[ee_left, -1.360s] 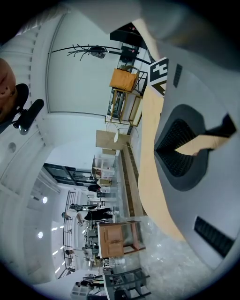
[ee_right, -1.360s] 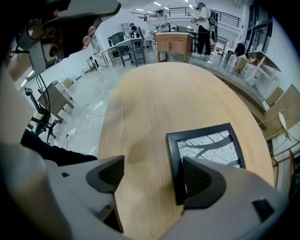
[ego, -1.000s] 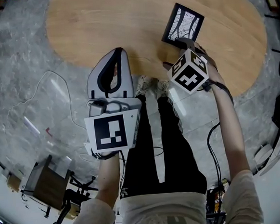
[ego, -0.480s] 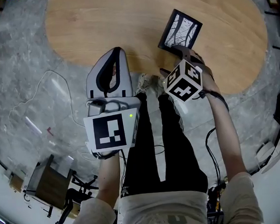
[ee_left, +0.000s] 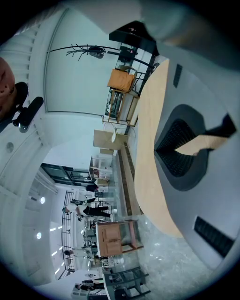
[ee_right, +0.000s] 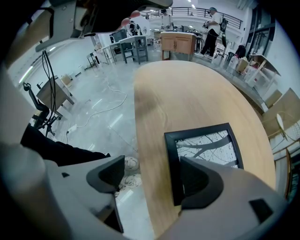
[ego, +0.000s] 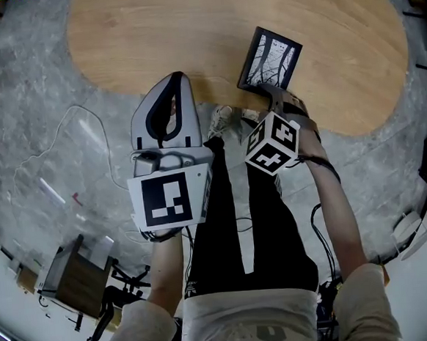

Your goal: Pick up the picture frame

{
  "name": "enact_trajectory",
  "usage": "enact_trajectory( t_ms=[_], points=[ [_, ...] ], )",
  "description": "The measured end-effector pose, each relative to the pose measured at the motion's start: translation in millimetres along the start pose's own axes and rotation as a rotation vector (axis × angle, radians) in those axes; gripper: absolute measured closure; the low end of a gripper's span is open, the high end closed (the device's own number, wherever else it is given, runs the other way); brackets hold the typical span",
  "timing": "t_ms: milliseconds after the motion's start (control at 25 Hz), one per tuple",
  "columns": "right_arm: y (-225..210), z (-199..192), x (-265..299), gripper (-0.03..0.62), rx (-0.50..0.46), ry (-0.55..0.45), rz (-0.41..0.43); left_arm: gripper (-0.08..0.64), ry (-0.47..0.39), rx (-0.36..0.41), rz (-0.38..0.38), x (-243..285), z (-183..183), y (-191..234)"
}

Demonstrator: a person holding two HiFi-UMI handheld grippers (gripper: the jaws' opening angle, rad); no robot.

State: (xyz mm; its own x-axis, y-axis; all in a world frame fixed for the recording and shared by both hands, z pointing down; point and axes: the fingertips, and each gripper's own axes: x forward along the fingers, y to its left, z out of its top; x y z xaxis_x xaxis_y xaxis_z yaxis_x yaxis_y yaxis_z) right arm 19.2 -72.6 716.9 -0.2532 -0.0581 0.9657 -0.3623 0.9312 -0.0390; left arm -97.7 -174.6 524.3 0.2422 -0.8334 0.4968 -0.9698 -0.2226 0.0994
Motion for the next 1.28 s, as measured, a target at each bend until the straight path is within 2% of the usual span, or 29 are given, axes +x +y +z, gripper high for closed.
enact_trajectory(
  t_ms=[120, 240, 440, 480, 560, 600, 800, 960, 1080, 1280],
  points=[
    [12, -5, 3, 0.215, -0.041, 0.023, -0.034, 0.551, -0.002, 0.004, 0.000, -4, -3, 2],
    [32, -10, 2, 0.215, -0.030, 0.017, -0.045, 0.551, -0.006, 0.006, -0.001, -17, -11, 0],
    [31, -8, 2, 0.226, -0.044, 0.037, -0.084, 0.551, 0.002, 0.000, 0.001, -9, -7, 6],
    [30, -9, 2, 0.246, -0.049, 0.039, -0.113, 0.551, 0.004, 0.000, 0.001, -8, -7, 6],
    [28, -12, 0, 0.362, -0.050, 0.038, -0.187, 0.551, 0.007, 0.000, 0.000, -9, -9, 5],
    [28, -14, -1, 0.391, -0.046, 0.037, -0.212, 0.551, 0.006, 0.001, -0.002, -9, -9, 4],
    [30, -15, -2, 0.393, -0.020, 0.034, -0.233, 0.551, 0.009, 0.004, -0.005, -4, -7, 6],
    [25, -16, -6, 0.503, -0.056, 0.020, -0.318, 0.551, 0.024, 0.019, -0.007, -2, -8, 6],
    [27, -17, -5, 0.511, -0.068, 0.010, -0.355, 0.551, 0.024, 0.022, -0.011, -3, -11, 6],
    [26, -16, -4, 0.512, -0.063, 0.000, -0.346, 0.551, 0.026, 0.019, -0.005, -1, -10, 8]
  ],
)
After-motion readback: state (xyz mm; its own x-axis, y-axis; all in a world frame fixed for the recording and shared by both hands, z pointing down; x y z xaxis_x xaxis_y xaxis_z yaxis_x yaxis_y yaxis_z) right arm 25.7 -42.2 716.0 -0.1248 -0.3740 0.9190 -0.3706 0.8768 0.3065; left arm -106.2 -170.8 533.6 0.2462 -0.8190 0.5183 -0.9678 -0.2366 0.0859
